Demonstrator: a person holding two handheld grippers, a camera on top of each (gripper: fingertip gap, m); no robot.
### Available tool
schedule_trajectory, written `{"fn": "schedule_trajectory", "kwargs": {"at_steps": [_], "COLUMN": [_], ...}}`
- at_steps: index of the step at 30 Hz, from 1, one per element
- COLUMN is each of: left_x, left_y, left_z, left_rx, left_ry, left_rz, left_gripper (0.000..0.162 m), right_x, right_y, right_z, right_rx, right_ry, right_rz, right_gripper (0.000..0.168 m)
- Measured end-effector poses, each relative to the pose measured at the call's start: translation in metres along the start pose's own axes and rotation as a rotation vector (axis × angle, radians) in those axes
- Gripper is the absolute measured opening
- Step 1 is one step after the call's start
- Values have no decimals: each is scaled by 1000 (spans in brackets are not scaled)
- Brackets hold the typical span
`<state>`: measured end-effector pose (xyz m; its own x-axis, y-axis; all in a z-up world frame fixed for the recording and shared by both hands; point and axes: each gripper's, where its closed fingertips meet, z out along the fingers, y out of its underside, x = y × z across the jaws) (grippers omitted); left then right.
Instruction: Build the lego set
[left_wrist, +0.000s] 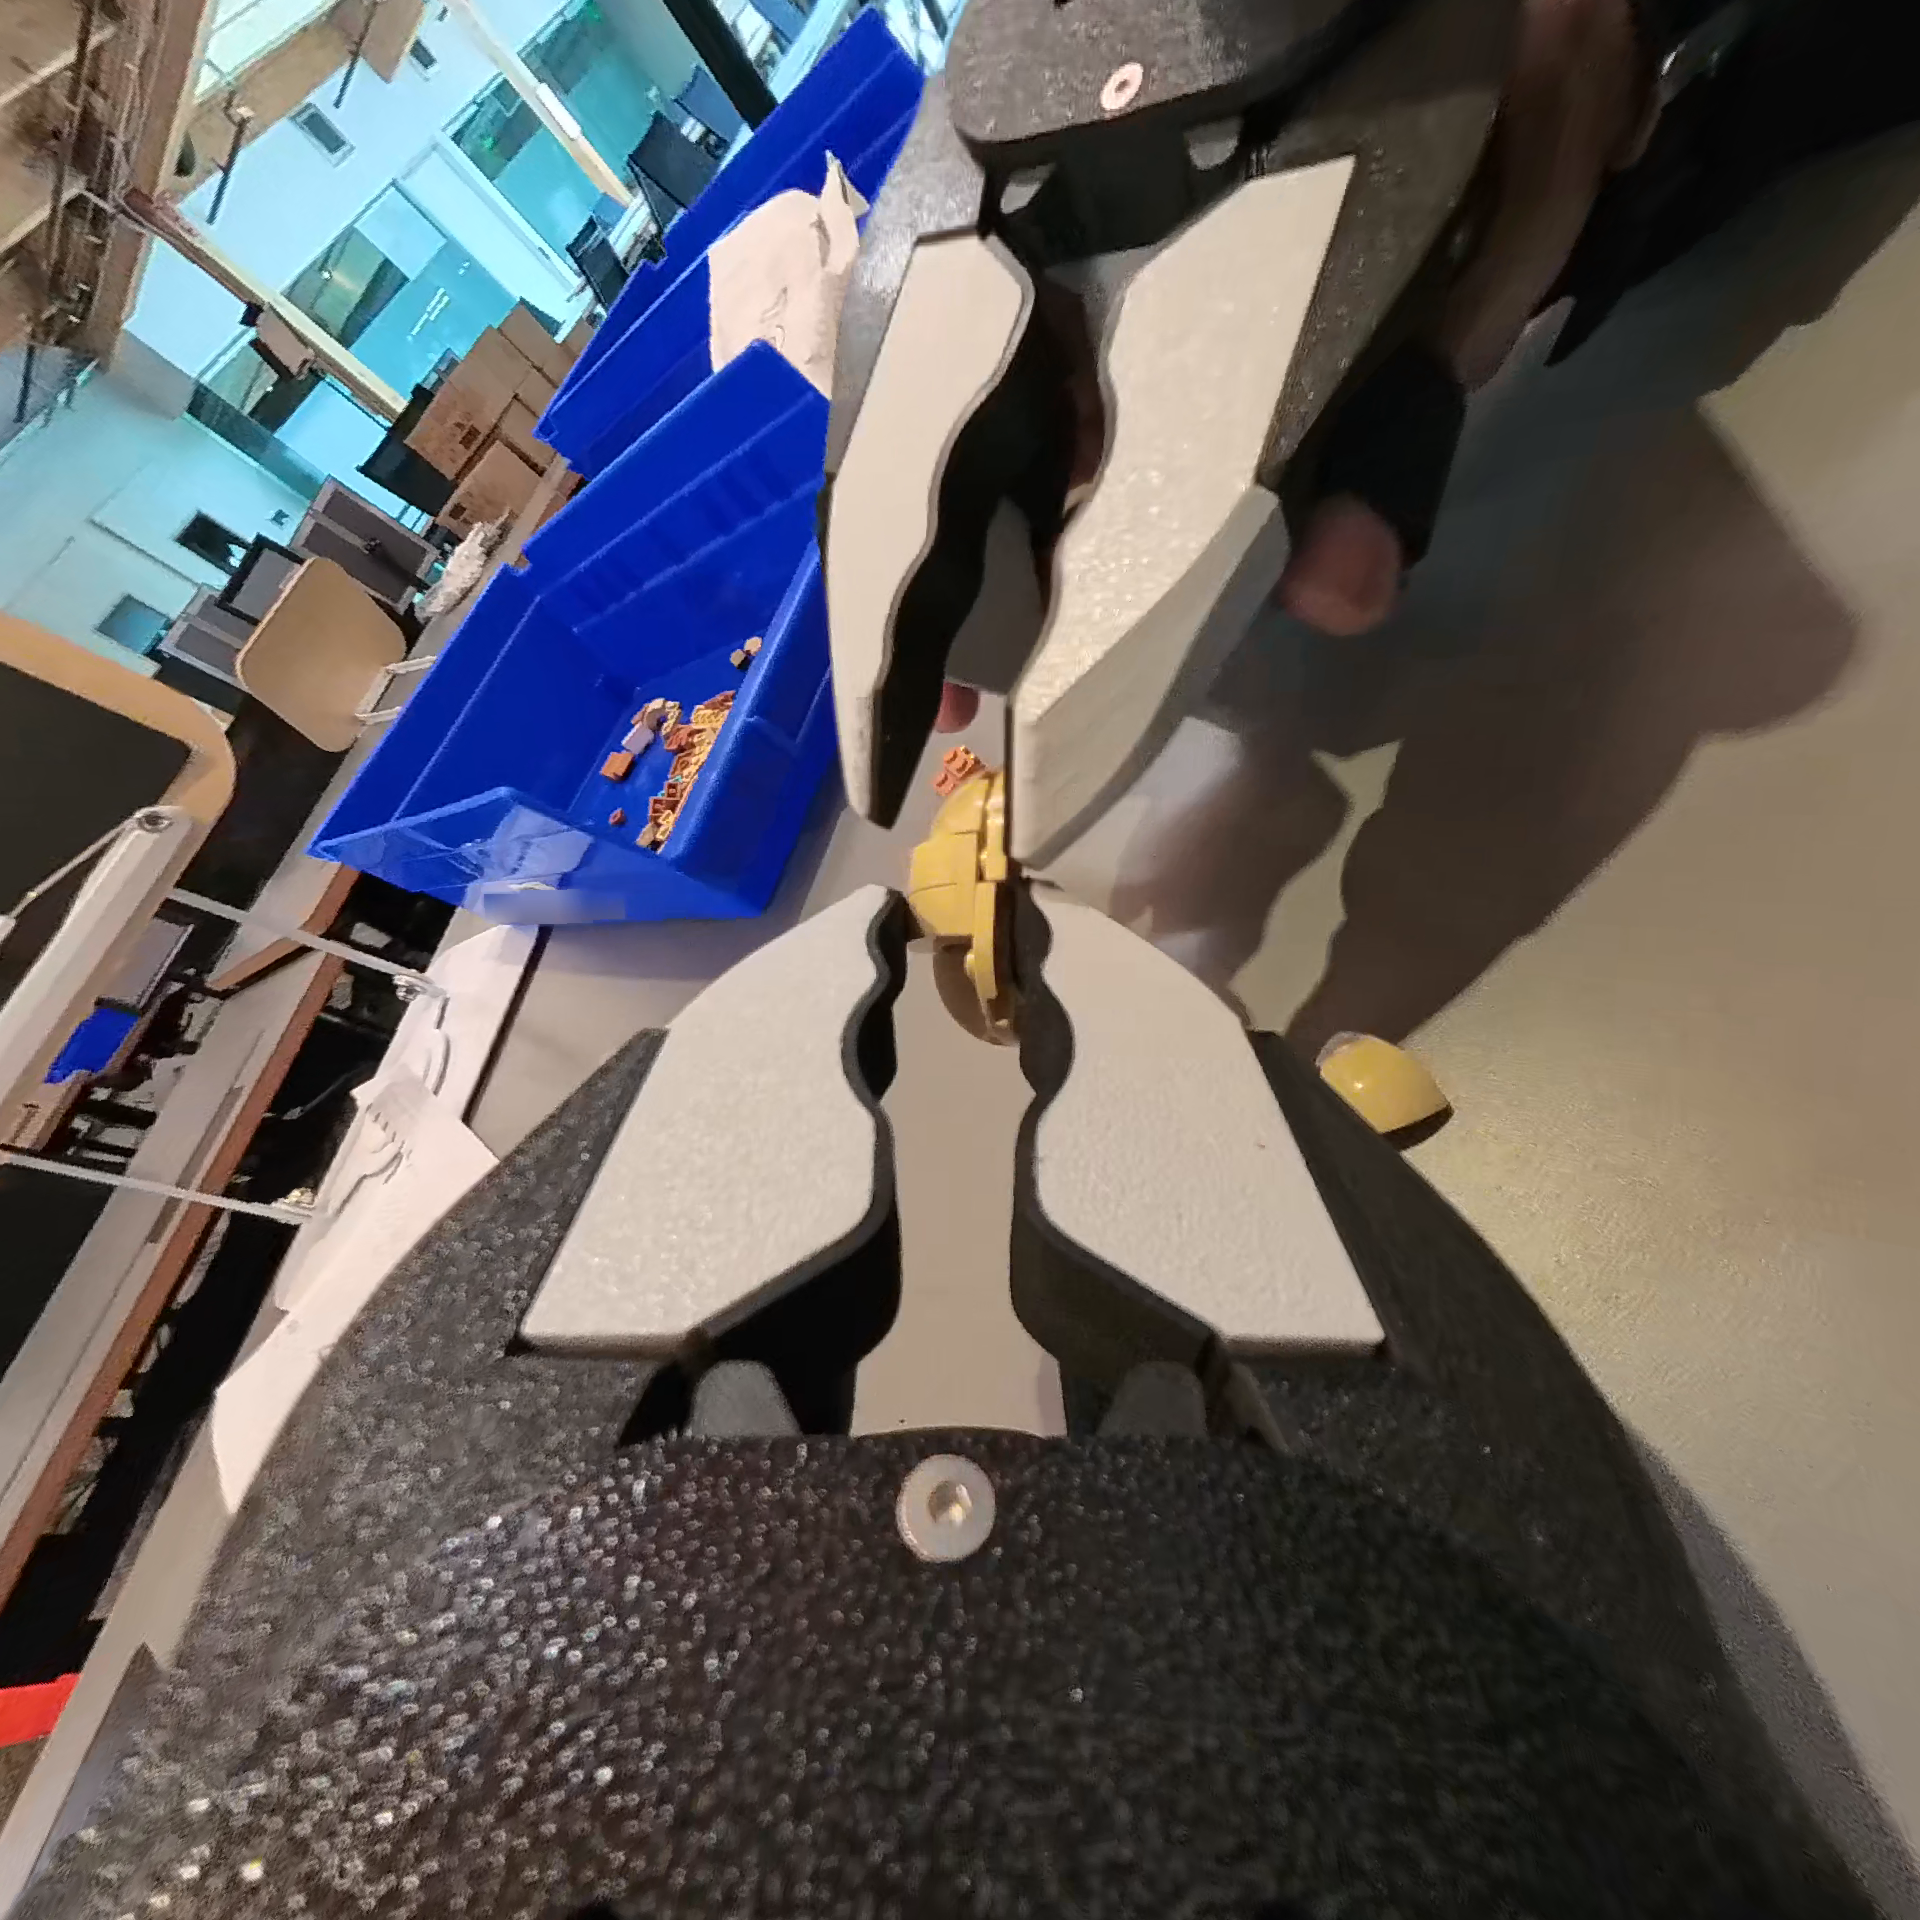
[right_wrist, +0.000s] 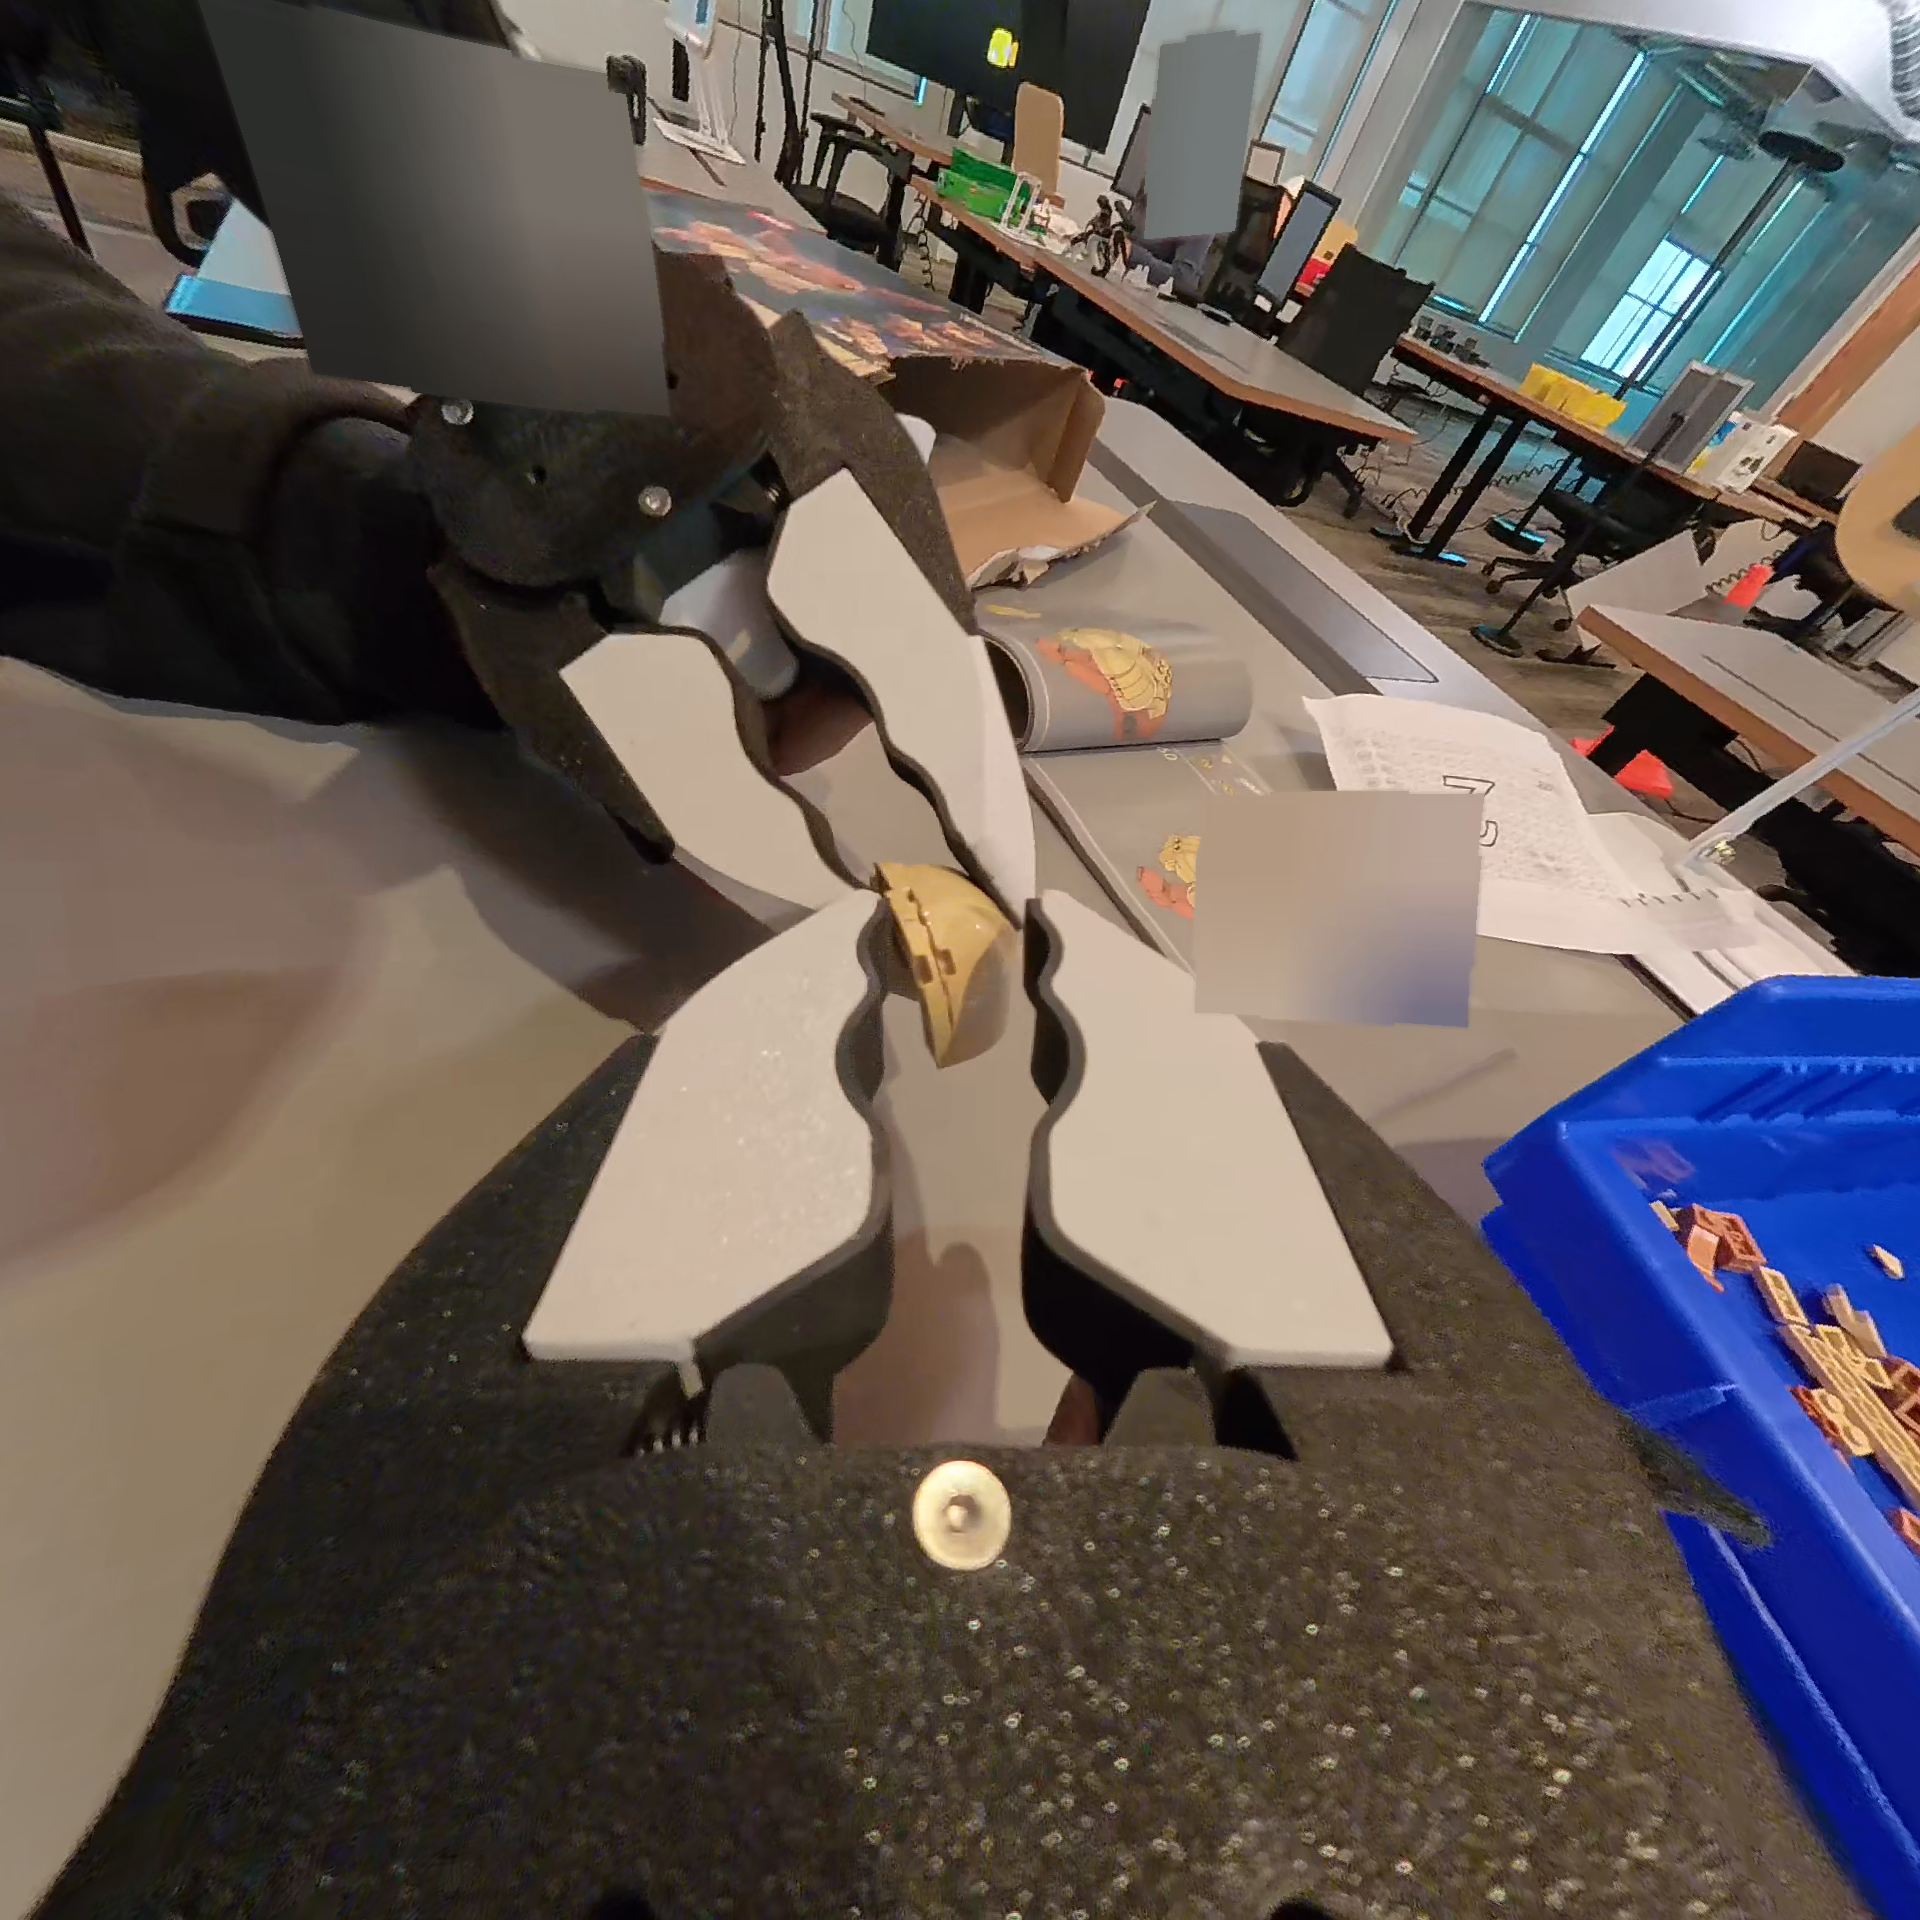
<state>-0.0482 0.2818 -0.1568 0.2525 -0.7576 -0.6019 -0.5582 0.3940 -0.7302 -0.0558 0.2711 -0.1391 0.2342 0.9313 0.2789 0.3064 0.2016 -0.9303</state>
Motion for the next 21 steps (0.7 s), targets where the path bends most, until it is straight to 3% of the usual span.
{"fn": "schedule_trajectory", "kwargs": {"at_steps": [2,21], "left_x": [-1,5], "left_y": [0,-3], "left_z": [0,-3], "left_rx": [-2,3], "left_ry": [-3,20], "left_rz": [3,19], "left_gripper": [19,18], "right_x": [-3,-9], "right_y": [0,-1], "right_z": [0,-1], "right_rx": [2,-8], "right_ry": [-13,-5], "right_rz": [-6,-105], "right_gripper": [17,14]}}
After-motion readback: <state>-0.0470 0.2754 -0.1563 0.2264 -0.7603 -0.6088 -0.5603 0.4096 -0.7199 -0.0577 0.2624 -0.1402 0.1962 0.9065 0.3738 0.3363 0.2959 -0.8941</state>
